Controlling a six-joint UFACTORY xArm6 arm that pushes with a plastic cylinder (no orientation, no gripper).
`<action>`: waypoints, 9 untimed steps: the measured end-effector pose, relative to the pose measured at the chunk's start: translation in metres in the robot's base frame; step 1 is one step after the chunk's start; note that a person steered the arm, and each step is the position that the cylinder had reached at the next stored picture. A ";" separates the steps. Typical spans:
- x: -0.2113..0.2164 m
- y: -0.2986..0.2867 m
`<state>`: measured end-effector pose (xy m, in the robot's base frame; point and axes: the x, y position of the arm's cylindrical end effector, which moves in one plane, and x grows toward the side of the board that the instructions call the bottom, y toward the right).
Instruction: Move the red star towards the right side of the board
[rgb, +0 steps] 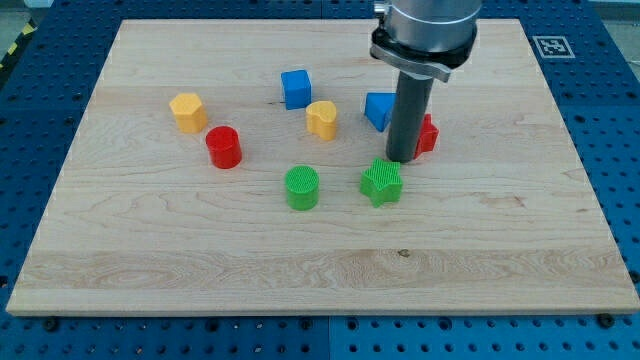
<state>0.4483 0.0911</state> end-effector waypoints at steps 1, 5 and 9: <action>0.000 -0.011; -0.031 -0.064; -0.042 0.001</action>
